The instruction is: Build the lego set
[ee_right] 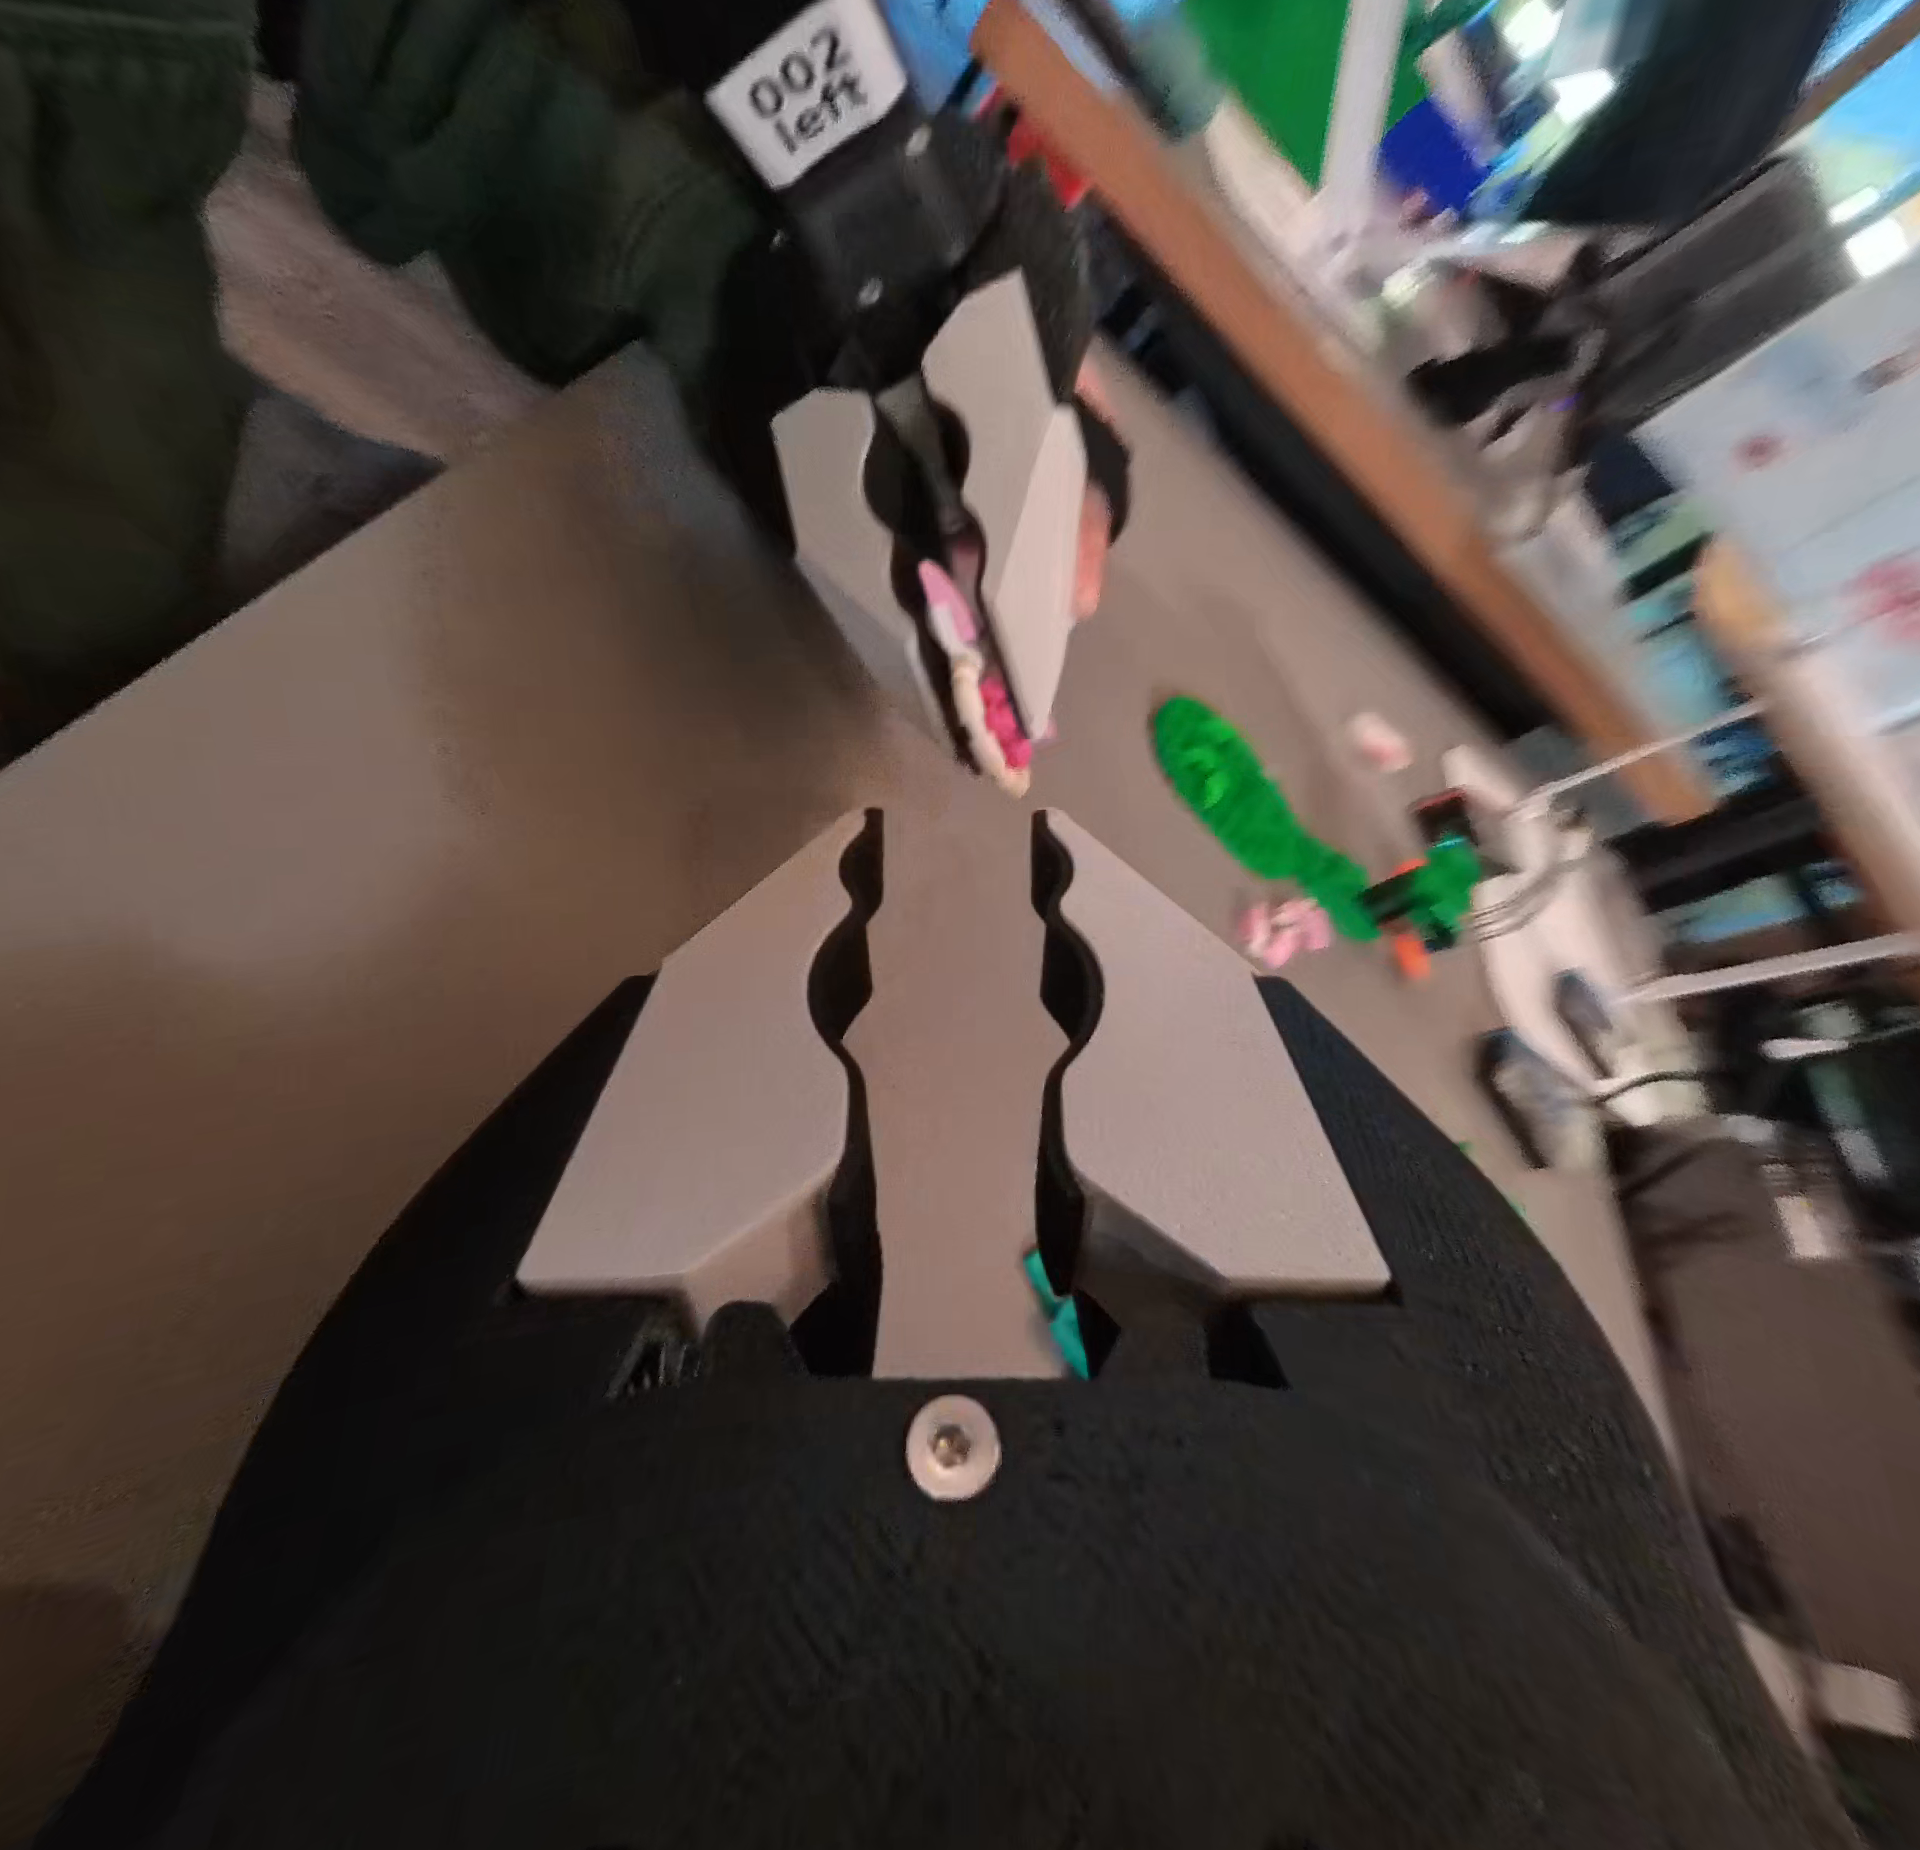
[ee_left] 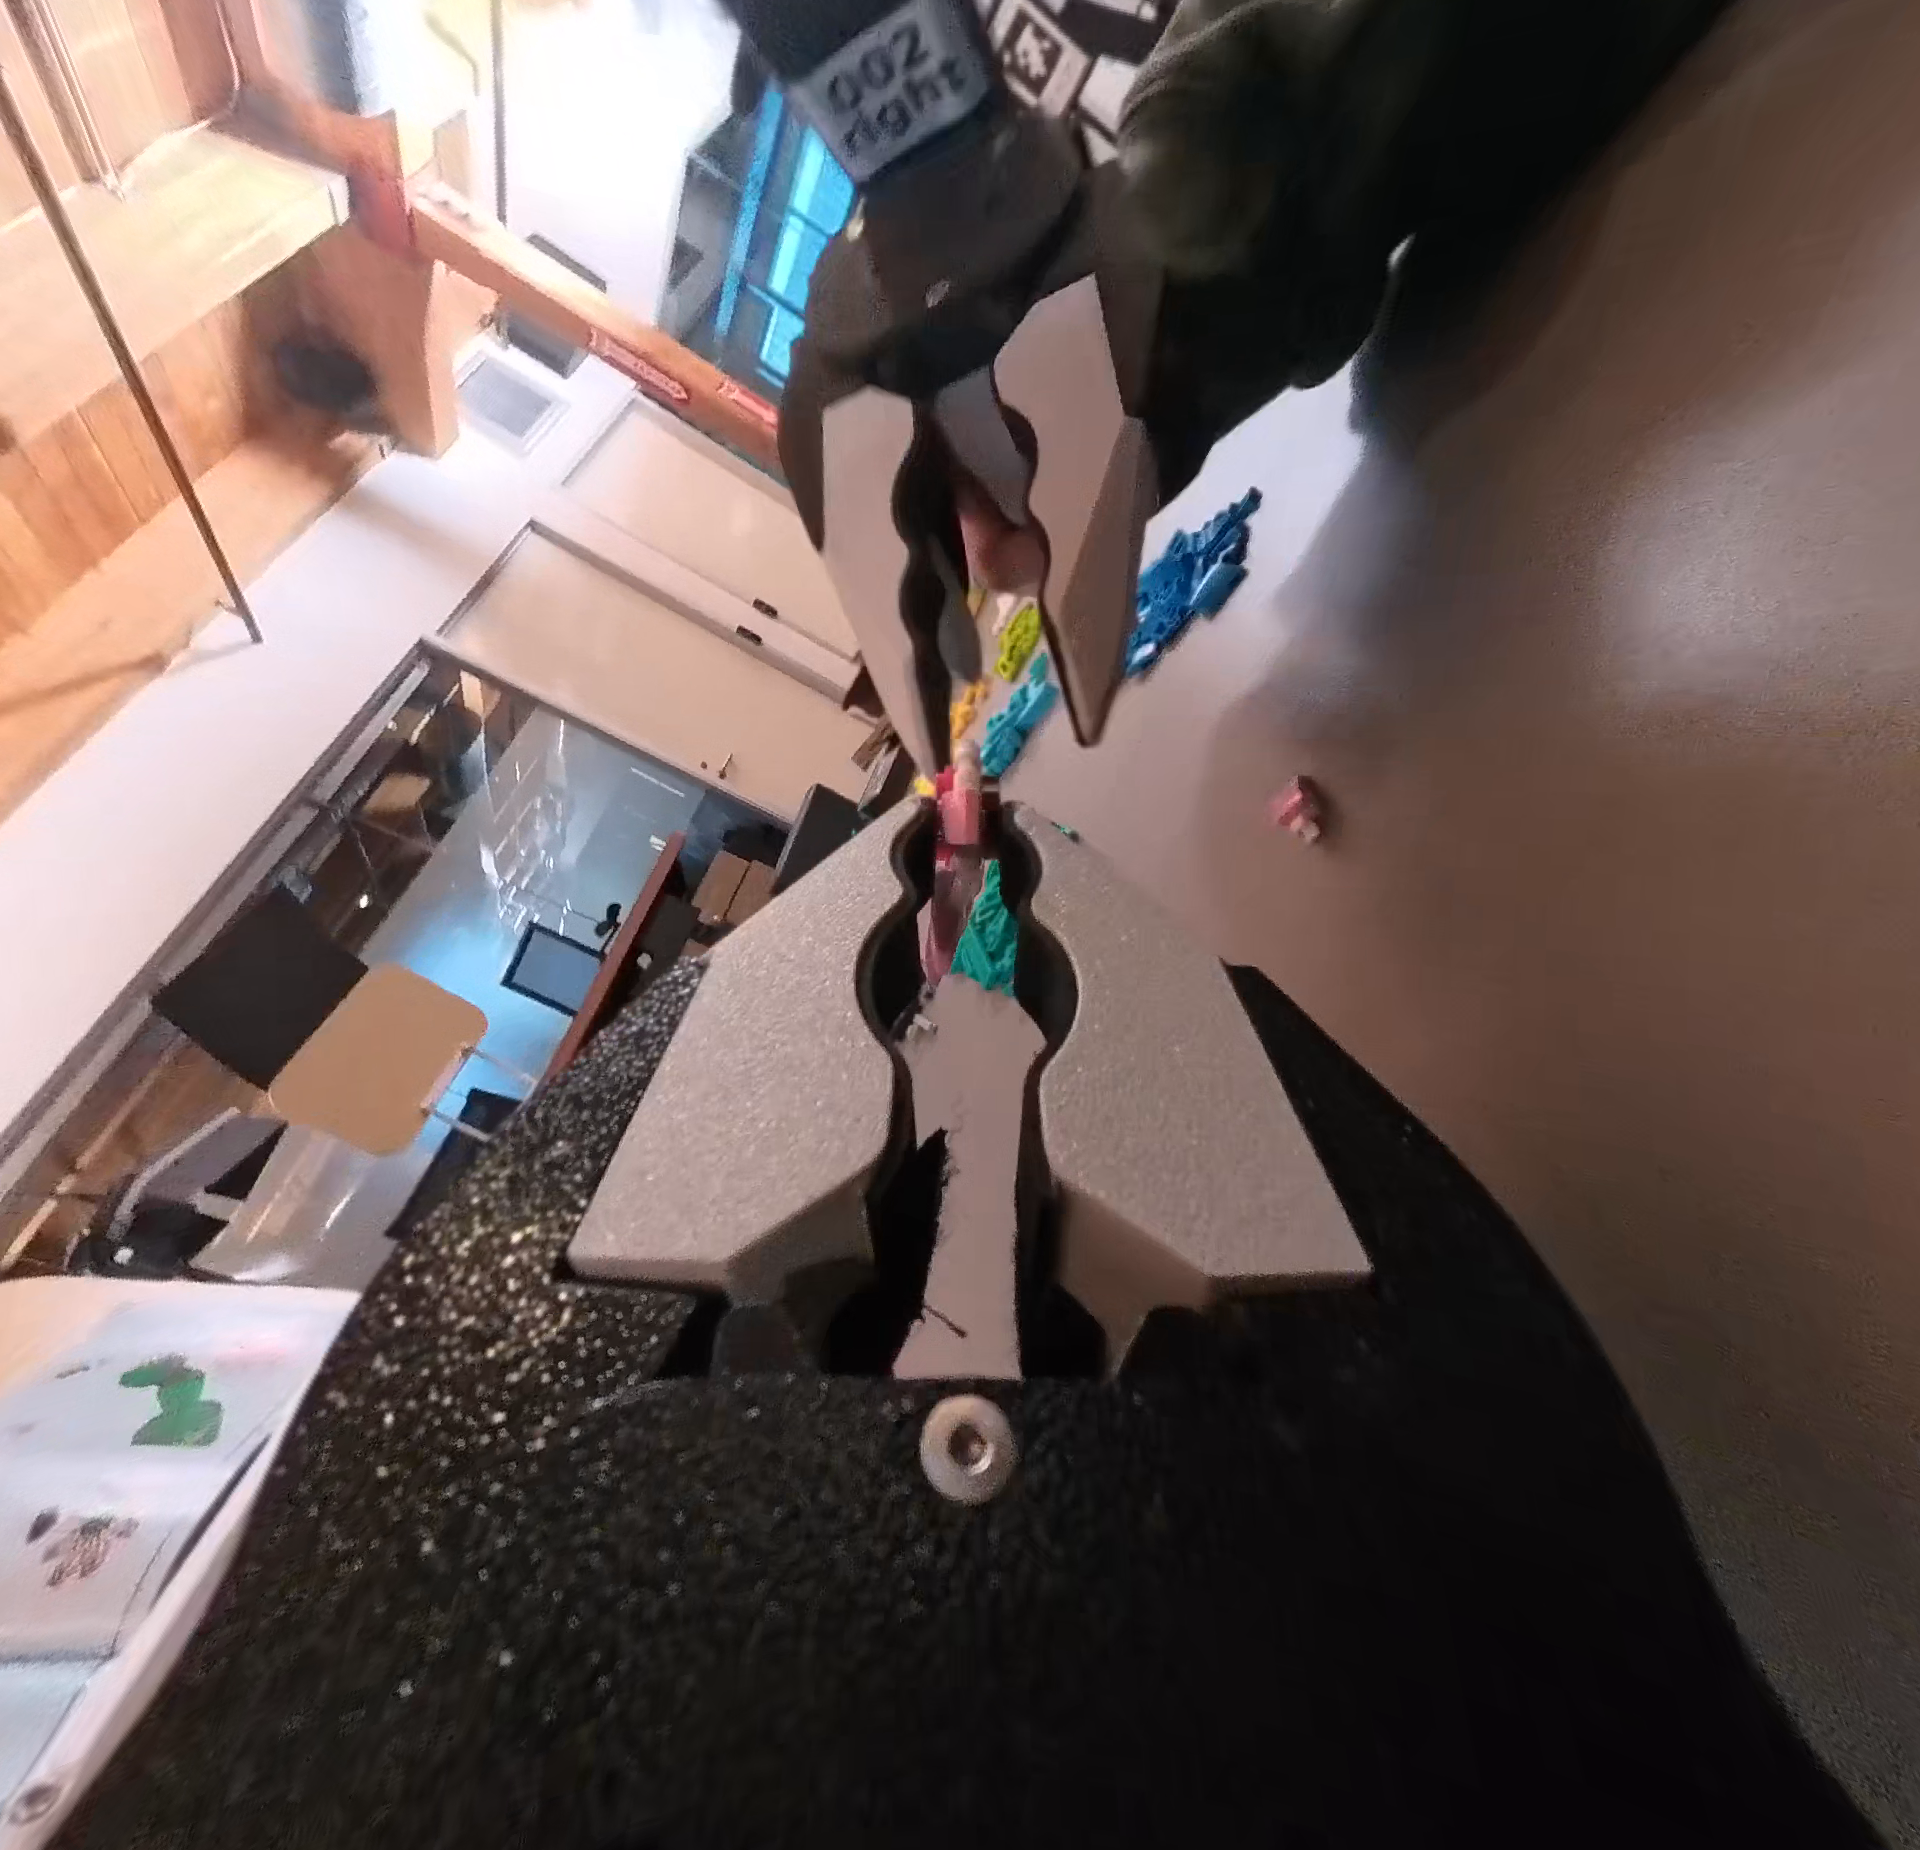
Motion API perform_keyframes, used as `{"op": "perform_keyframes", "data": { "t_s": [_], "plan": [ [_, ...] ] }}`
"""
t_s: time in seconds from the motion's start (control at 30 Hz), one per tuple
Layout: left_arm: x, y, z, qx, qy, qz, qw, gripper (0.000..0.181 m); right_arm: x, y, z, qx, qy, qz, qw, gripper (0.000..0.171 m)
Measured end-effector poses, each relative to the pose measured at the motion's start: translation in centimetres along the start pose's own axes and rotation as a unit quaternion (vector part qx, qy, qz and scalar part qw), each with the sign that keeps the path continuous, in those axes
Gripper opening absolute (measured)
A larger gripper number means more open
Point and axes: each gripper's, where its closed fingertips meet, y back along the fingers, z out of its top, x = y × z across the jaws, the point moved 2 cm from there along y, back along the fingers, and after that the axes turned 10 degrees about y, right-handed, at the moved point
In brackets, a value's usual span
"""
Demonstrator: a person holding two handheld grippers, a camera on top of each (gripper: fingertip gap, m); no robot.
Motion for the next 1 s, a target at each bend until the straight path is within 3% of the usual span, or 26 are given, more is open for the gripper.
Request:
{"op": "perform_keyframes", "data": {
  "t_s": [0.03, 0.43, 0.67, 0.87, 1.0],
  "plan": [
    [0.0, 0.0, -0.1, 0.002, 0.000, -0.001, 1.000, 0.008, -0.4, 0.0, 0.3, -0.002, 0.015, -0.021, 1.000, 0.026],
    [-0.3, 0.4, 0.8, -0.041, 0.068, -0.044, 0.996, 0.008, -0.2, -0.8, 0.9, 0.002, 0.081, -0.062, 0.995, 0.003],
    [0.2, 0.2, 0.3, -0.031, 0.074, -0.028, 0.996, 0.009, -0.6, -0.6, 0.6, 0.024, 0.070, -0.058, 0.996, 0.003],
    [1.0, 0.0, -0.2, -0.016, 0.062, 0.009, 0.998, 0.035, -1.3, -0.2, -0.3, 0.067, 0.062, -0.069, 0.993, 0.002],
    [1.6, -0.3, -0.8, 0.023, 0.003, 0.059, 0.998, 0.052, -1.9, -0.4, -2.3, 0.163, 0.062, -0.075, 0.982, 0.002]
  ]
}}
